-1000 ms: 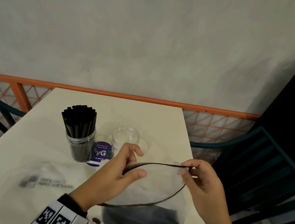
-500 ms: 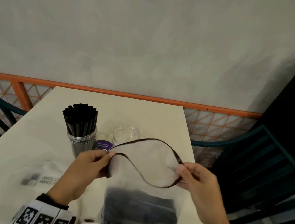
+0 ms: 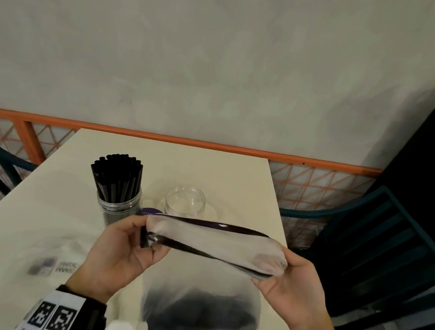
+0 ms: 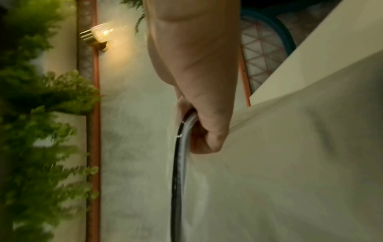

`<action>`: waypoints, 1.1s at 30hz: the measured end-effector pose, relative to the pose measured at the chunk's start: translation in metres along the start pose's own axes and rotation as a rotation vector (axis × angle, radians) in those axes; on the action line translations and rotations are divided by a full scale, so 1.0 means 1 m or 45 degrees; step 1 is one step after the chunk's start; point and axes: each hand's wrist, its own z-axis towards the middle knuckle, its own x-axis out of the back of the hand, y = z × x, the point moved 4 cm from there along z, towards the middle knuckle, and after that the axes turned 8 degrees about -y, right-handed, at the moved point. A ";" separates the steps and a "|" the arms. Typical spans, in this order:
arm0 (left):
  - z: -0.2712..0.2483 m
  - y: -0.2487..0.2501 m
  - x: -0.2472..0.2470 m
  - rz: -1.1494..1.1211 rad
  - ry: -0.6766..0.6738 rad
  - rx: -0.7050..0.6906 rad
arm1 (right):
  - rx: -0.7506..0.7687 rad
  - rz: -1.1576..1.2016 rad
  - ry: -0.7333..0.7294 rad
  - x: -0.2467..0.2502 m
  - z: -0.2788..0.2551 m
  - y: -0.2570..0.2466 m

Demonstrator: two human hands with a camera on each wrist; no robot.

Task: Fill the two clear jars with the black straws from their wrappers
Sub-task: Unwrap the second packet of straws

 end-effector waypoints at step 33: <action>-0.014 -0.020 0.007 0.489 0.005 0.140 | -0.202 -0.420 0.453 0.023 -0.008 0.009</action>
